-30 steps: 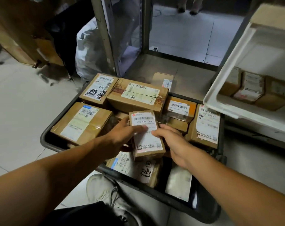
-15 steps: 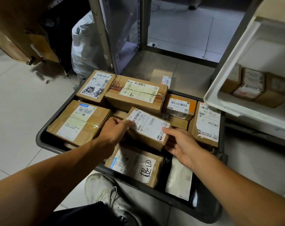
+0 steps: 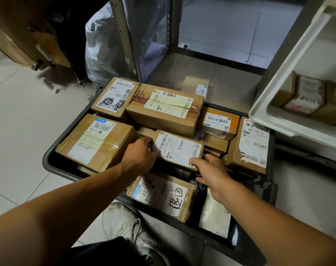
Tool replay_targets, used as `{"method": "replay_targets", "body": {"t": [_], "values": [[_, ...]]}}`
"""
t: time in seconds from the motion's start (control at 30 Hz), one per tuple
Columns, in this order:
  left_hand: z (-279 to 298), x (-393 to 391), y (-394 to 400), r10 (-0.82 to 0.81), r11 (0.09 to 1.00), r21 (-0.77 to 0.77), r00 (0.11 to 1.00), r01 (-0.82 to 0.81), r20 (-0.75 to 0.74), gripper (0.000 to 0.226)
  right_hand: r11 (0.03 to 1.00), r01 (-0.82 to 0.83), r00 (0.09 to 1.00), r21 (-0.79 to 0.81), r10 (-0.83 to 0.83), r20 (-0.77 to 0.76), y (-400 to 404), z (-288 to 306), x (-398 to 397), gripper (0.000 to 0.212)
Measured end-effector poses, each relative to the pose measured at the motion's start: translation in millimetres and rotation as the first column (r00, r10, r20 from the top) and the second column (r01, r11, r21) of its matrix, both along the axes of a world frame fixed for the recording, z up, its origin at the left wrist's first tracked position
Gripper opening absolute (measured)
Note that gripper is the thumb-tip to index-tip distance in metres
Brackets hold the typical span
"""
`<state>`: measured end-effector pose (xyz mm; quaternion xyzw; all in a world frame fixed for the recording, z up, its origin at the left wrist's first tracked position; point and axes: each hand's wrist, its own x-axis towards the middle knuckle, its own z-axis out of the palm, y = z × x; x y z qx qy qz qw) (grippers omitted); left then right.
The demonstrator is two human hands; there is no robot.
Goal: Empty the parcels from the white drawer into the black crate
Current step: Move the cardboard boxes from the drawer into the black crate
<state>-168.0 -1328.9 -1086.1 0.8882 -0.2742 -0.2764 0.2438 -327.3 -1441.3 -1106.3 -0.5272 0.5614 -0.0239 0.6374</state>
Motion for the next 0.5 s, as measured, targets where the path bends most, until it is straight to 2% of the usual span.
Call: {"method": "replay_targets", "body": {"t": [0.13,0.23,0.27,0.4,0.5], "values": [[-0.8,0.1,-7.3,-0.013,1.0,0.009,1.0,0.013,0.001,0.014,1.0,-0.025,0.999,0.012,0.025,-0.041,-1.0,-1.1,2.7,0.046],[3.7,-1.2,-11.6,-0.048,0.999,-0.011,0.999,0.049,0.019,0.012,0.999,-0.036,0.998,-0.016,0.035,-0.06,-1.2,2.4,4.1,0.032],[6.3,-1.6,-13.1,-0.055,0.998,-0.023,0.998,0.055,0.027,0.014,0.998,-0.043,0.997,-0.038,0.04,-0.068,-1.1,4.0,3.2,0.034],[20.6,-3.1,-16.1,-0.119,0.993,-0.007,0.99,0.12,0.072,0.034,0.986,-0.1,0.989,-0.135,0.085,-0.118,-1.4,15.4,-4.5,0.065],[33.3,-7.8,-14.4,-0.201,0.979,0.041,0.968,0.197,0.152,0.038,0.921,-0.242,0.965,-0.304,0.197,-0.172,-5.0,28.3,-15.1,0.056]]}}
